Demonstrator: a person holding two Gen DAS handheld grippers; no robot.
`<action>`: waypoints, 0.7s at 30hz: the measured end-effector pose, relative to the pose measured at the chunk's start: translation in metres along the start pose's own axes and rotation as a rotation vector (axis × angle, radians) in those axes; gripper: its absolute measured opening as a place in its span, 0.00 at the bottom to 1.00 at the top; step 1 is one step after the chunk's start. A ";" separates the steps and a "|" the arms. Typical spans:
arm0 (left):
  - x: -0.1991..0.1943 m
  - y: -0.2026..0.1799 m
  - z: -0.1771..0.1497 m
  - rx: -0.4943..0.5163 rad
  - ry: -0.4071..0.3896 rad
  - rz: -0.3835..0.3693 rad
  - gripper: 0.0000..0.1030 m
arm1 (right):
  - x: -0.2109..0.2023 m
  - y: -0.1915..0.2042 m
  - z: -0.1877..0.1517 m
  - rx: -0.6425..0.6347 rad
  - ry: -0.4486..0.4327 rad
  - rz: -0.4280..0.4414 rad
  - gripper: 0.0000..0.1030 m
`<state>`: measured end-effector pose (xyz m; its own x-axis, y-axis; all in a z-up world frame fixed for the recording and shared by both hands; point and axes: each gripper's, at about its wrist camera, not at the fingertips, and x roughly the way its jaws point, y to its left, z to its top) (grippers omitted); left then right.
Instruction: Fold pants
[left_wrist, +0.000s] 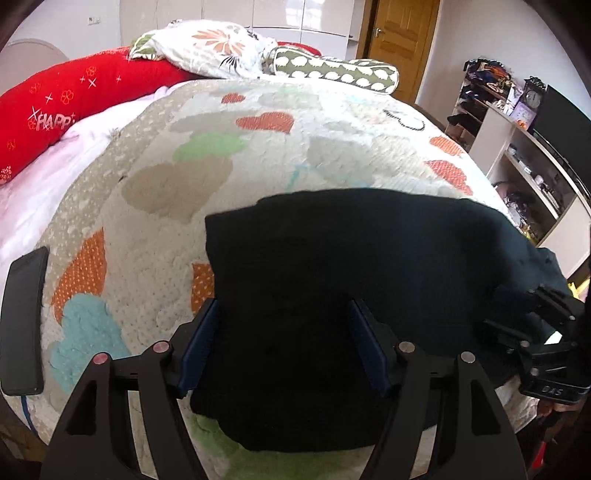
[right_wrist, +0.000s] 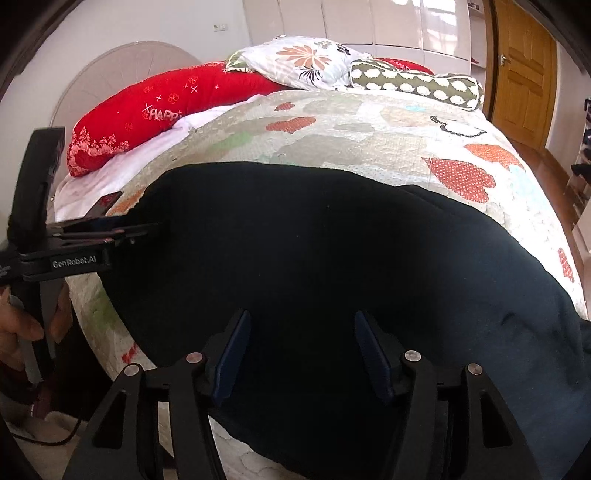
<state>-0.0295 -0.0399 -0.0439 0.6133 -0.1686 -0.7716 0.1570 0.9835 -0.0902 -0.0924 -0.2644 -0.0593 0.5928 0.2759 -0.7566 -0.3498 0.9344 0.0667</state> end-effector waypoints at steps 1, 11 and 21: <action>0.001 0.002 -0.001 -0.010 0.003 -0.008 0.68 | -0.001 0.000 0.001 0.001 0.002 0.000 0.59; -0.029 0.003 0.002 -0.016 -0.034 -0.004 0.68 | -0.030 -0.008 0.005 0.019 -0.031 -0.031 0.60; -0.055 -0.013 0.005 0.022 -0.096 -0.001 0.74 | -0.034 -0.020 -0.006 0.045 -0.017 -0.043 0.60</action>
<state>-0.0613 -0.0440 0.0035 0.6847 -0.1761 -0.7072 0.1741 0.9818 -0.0759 -0.1101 -0.2934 -0.0383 0.6190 0.2383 -0.7483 -0.2908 0.9547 0.0634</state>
